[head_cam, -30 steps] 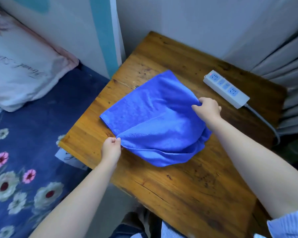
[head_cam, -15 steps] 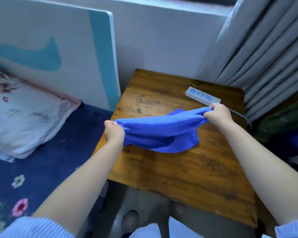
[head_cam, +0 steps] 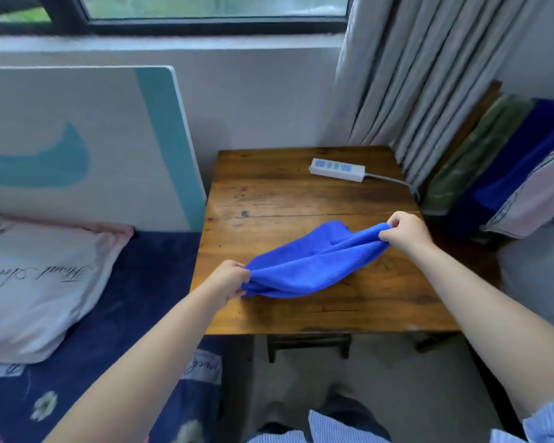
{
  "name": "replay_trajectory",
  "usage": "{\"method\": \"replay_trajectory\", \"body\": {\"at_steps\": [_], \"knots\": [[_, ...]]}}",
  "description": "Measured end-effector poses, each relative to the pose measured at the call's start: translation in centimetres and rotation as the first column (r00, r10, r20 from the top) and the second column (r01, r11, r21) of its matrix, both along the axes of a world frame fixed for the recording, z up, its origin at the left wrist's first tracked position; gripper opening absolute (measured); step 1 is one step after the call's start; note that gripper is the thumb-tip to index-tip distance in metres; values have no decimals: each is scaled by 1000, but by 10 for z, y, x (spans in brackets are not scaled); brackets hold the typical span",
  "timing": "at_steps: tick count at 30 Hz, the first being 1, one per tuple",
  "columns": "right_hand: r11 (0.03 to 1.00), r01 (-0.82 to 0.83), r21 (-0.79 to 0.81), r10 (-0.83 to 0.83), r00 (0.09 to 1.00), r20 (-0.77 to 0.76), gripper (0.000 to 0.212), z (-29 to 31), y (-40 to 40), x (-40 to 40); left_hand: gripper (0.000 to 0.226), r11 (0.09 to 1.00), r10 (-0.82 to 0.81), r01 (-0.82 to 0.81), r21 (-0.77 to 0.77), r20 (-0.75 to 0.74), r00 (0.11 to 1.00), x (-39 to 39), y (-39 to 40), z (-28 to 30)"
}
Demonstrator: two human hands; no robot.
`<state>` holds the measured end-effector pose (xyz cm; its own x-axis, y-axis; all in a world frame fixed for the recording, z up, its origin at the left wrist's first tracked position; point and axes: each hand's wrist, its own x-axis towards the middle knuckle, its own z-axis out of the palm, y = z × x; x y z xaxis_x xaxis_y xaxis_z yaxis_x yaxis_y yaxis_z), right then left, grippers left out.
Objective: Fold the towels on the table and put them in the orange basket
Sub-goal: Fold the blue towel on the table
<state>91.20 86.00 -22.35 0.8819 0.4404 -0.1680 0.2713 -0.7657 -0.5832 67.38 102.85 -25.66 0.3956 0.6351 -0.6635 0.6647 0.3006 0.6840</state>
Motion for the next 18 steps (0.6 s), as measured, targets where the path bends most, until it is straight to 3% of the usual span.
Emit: {"method": "replay_trajectory", "body": {"at_steps": [5, 8, 10, 12, 14, 18], "knots": [[954, -25, 298, -10, 993, 117, 22, 27, -6, -19, 38, 935, -52, 75, 348, -74, 996, -6, 20, 23], [871, -65, 486, -21, 985, 170, 35, 55, 9, -32, 38, 847, 26, -30, 531, 15, 1000, -3, 37, 50], [846, -95, 525, -32, 973, 228, 27, 74, 19, -38, 45, 814, 69, -126, 567, 120, 990, 1, 44, 66], [851, -108, 513, -45, 960, 276, 14, 90, 26, -35, 52, 819, 109, -239, 522, 267, 957, 5, 56, 78], [893, -86, 442, -58, 952, 302, 14, 99, 26, -23, 55, 842, 134, -299, 450, 363, 922, 5, 67, 85], [990, 27, 136, -52, 981, 188, 33, 90, 25, 11, 39, 890, 80, -167, 424, 215, 973, 4, 83, 84]]}}
